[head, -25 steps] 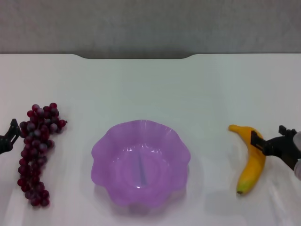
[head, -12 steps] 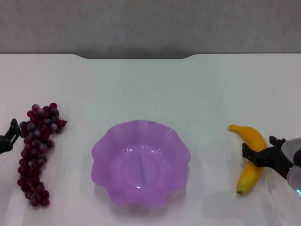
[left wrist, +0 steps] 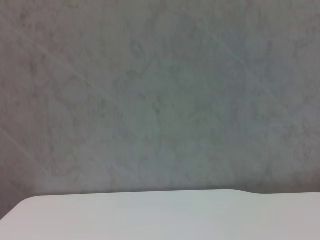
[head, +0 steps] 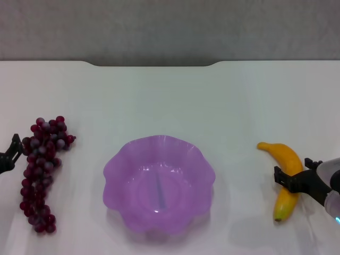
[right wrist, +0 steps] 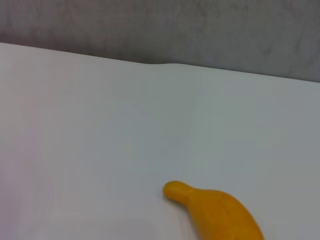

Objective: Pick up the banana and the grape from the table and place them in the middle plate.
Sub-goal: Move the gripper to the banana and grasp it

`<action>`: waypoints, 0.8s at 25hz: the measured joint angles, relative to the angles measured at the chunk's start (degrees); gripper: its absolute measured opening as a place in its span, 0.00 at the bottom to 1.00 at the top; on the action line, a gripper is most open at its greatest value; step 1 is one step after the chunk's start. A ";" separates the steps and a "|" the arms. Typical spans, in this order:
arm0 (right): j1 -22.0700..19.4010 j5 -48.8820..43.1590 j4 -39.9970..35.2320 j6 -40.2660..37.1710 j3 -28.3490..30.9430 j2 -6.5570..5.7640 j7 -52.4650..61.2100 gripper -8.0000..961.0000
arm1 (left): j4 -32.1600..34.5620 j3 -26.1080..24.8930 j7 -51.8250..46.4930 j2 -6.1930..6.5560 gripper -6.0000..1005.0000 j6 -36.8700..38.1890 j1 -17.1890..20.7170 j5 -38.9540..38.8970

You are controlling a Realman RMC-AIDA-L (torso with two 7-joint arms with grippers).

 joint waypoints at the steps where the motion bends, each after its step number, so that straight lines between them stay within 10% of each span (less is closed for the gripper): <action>1: 0.00 0.00 0.01 0.00 0.00 0.00 -0.01 0.90 | -0.01 0.00 0.00 0.00 0.89 0.00 0.00 0.00; 11: 0.00 0.00 0.14 0.00 0.00 0.00 -2.14 0.90 | -0.13 0.00 0.00 0.07 0.89 0.00 0.00 0.00; 20: -0.16 0.00 -0.08 -0.07 0.00 0.14 -5.93 0.60 | -0.14 0.00 0.00 0.09 0.89 0.00 0.00 0.00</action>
